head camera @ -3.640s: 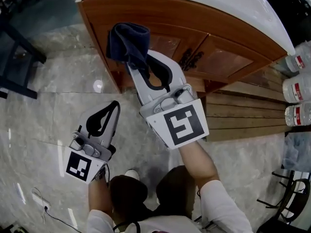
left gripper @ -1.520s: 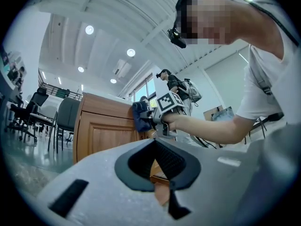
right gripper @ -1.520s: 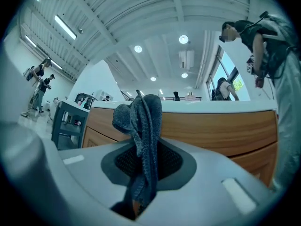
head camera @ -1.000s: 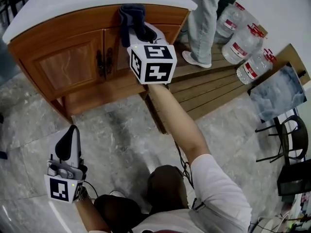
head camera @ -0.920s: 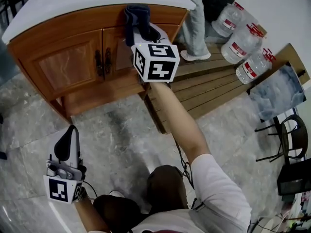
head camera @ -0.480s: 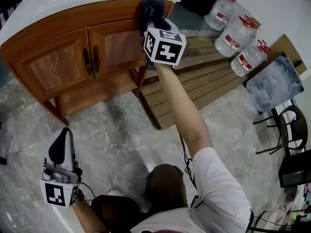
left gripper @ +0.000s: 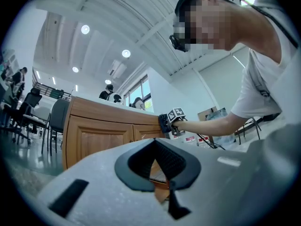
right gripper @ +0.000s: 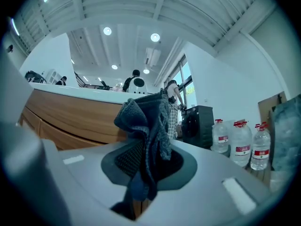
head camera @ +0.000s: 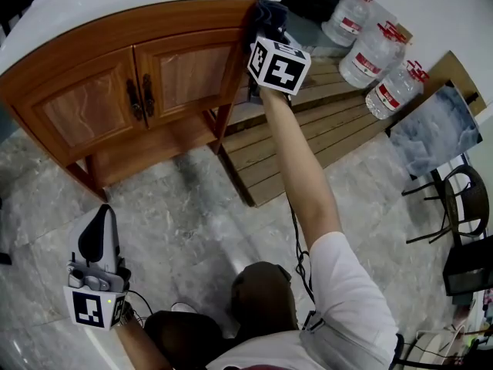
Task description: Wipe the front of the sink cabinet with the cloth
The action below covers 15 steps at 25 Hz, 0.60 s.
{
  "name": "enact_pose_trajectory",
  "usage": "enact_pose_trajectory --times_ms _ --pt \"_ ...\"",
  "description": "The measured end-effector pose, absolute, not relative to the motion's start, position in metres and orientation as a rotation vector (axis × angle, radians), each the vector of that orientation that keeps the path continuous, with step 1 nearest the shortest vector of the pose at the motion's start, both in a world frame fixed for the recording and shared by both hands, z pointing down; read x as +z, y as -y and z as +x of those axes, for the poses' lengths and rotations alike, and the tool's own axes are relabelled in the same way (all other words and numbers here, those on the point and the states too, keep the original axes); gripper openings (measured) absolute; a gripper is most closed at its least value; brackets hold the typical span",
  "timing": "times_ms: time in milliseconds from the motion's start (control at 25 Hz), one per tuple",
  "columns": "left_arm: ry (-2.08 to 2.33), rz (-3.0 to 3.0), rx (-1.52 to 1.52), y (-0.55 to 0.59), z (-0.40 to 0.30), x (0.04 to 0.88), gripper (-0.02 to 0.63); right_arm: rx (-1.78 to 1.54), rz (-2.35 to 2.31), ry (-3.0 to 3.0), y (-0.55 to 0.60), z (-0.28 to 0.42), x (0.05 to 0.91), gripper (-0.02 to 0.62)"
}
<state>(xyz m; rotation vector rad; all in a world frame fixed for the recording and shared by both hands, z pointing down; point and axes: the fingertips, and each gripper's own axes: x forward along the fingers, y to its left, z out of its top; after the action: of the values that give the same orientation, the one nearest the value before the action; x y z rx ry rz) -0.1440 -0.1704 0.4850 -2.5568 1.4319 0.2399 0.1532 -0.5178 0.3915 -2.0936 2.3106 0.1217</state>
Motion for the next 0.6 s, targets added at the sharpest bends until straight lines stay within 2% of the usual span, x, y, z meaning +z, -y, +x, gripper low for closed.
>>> enact_pose_trajectory --times_ms 360,600 --pt "-1.478 -2.527 0.143 0.172 -0.146 0.495 0.0 0.157 -2.041 -2.239 0.495 0.146 0.386 0.066" --pt "-1.491 -2.5 0.123 0.175 -0.142 0.493 0.0 0.2 -1.767 -2.342 0.446 0.076 0.397 0.063"
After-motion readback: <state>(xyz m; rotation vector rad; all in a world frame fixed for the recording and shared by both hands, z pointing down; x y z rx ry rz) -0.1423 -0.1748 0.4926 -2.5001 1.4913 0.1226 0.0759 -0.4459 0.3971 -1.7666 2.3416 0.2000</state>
